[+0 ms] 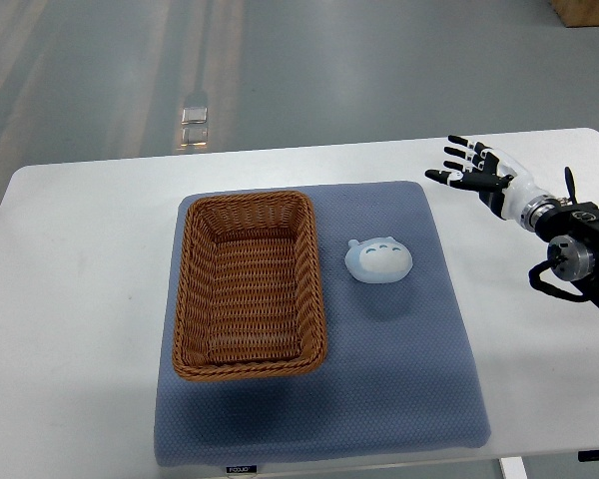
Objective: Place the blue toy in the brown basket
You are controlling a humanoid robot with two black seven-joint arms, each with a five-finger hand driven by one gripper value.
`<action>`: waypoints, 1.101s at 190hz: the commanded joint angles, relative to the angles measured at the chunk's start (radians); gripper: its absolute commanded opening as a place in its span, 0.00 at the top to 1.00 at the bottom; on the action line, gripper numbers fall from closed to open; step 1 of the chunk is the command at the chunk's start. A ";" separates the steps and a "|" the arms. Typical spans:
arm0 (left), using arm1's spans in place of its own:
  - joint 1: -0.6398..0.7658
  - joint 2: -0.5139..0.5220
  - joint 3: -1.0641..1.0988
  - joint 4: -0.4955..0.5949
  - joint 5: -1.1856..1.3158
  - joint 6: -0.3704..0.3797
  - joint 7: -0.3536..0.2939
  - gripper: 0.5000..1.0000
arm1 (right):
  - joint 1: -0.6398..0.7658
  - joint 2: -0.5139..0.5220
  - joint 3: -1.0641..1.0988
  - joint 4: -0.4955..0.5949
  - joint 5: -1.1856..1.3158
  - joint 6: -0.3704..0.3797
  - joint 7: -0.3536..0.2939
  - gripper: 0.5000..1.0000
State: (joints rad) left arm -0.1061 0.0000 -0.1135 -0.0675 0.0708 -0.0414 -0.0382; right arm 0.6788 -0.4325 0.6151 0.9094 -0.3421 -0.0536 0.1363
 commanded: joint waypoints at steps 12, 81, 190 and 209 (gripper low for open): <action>0.000 0.000 0.000 0.000 0.000 0.000 0.000 0.00 | 0.001 0.000 0.002 0.000 0.002 0.000 0.000 0.17; 0.000 0.000 -0.002 0.000 0.000 0.000 0.000 0.00 | -0.001 0.000 0.002 0.000 0.000 0.000 0.000 0.17; 0.002 0.000 -0.002 0.002 0.000 0.000 0.001 0.00 | 0.002 0.006 -0.003 0.003 -0.012 0.012 0.034 0.17; 0.000 0.000 -0.002 0.002 0.000 0.000 0.000 0.00 | 0.002 0.001 -0.008 0.011 -0.017 0.014 0.036 0.17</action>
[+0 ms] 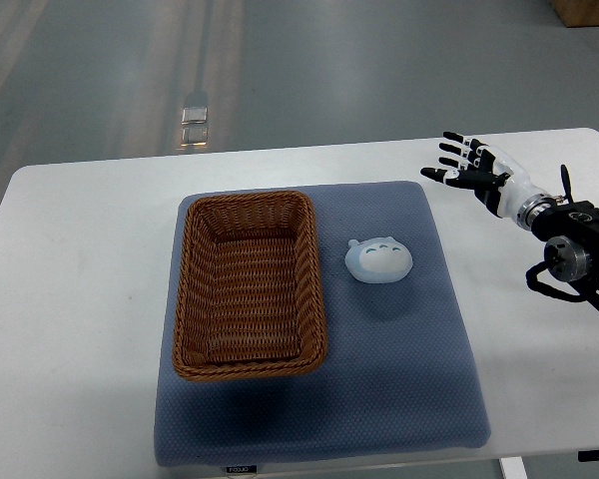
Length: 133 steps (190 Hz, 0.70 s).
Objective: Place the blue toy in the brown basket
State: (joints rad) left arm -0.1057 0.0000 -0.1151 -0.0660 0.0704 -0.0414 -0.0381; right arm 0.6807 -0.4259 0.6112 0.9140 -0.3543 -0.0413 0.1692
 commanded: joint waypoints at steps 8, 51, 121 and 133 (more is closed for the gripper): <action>0.000 0.000 0.000 0.000 0.000 0.000 0.000 0.00 | 0.000 -0.007 -0.005 0.009 -0.008 0.001 0.004 0.17; 0.001 0.000 0.000 0.000 0.000 0.000 0.001 0.00 | 0.023 -0.008 -0.021 0.016 -0.026 0.001 0.033 0.17; 0.001 0.000 0.000 0.000 0.000 0.000 0.000 0.00 | 0.131 -0.059 -0.255 0.052 -0.252 0.001 0.082 0.18; 0.001 0.000 0.000 0.000 0.000 0.000 0.001 0.00 | 0.158 -0.074 -0.304 0.071 -0.278 0.001 0.085 0.18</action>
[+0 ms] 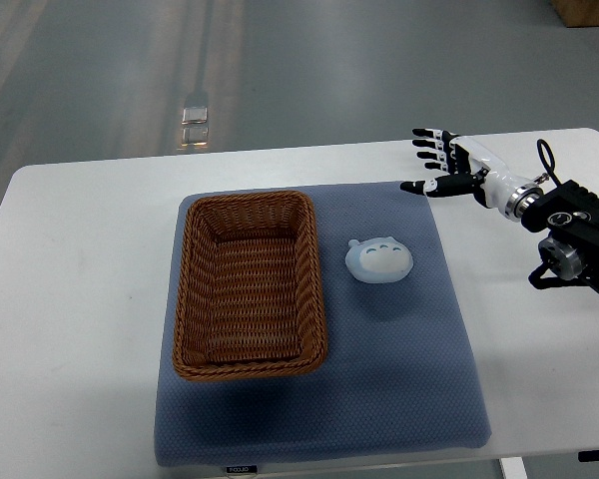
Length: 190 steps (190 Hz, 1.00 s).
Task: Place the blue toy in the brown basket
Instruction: 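Reach the right hand down over the pale blue plush toy and grasp it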
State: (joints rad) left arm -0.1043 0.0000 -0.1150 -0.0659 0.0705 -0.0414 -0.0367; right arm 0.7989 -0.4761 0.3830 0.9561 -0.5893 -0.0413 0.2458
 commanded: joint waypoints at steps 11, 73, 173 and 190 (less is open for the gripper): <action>0.000 0.000 0.000 0.000 0.000 0.000 0.000 0.00 | 0.069 -0.036 -0.121 0.043 -0.061 0.001 0.010 0.18; -0.008 0.000 0.001 0.000 0.002 0.002 0.000 0.00 | 0.232 -0.121 -0.285 0.141 -0.187 0.135 0.038 0.18; -0.012 0.000 0.003 -0.002 0.002 0.000 0.000 0.00 | 0.315 -0.069 -0.483 0.136 -0.469 0.187 0.072 0.18; -0.012 0.000 0.003 -0.002 0.002 0.002 0.000 0.00 | 0.313 -0.052 -0.489 0.132 -0.475 0.182 0.069 0.18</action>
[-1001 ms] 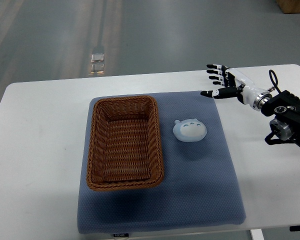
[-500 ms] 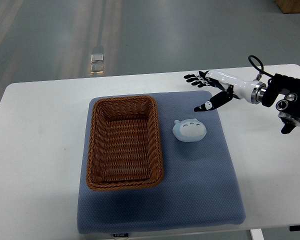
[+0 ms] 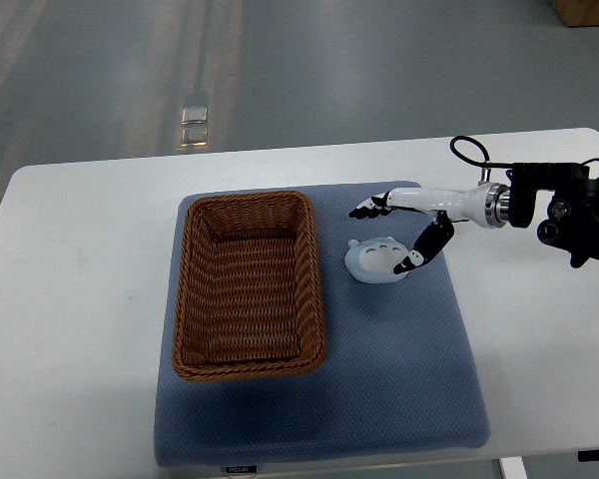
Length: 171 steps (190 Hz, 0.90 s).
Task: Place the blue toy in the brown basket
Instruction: 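Reach the right hand down over the pale blue plush toy and grasp it, then lift the plush toy with the right hand and release it into the basket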
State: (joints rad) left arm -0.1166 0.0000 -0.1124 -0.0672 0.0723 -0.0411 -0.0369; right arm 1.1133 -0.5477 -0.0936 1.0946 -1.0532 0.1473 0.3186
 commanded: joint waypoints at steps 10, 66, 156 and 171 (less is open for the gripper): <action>0.000 0.000 0.000 0.000 0.000 0.000 0.000 0.00 | -0.001 0.020 -0.023 -0.009 -0.013 -0.006 -0.006 0.19; 0.000 0.000 -0.001 0.001 0.001 0.000 0.000 0.00 | 0.000 0.038 -0.072 -0.013 -0.014 -0.072 -0.009 0.26; 0.002 0.000 -0.001 0.001 0.000 0.001 0.000 0.00 | 0.000 0.068 -0.097 -0.045 -0.036 -0.111 -0.007 0.60; 0.002 0.000 -0.001 0.001 0.000 0.001 -0.001 0.00 | -0.001 0.068 -0.097 -0.048 -0.042 -0.111 -0.007 0.73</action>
State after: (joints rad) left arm -0.1150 0.0000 -0.1136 -0.0659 0.0720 -0.0399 -0.0376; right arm 1.1128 -0.4808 -0.1901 1.0499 -1.0887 0.0370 0.3100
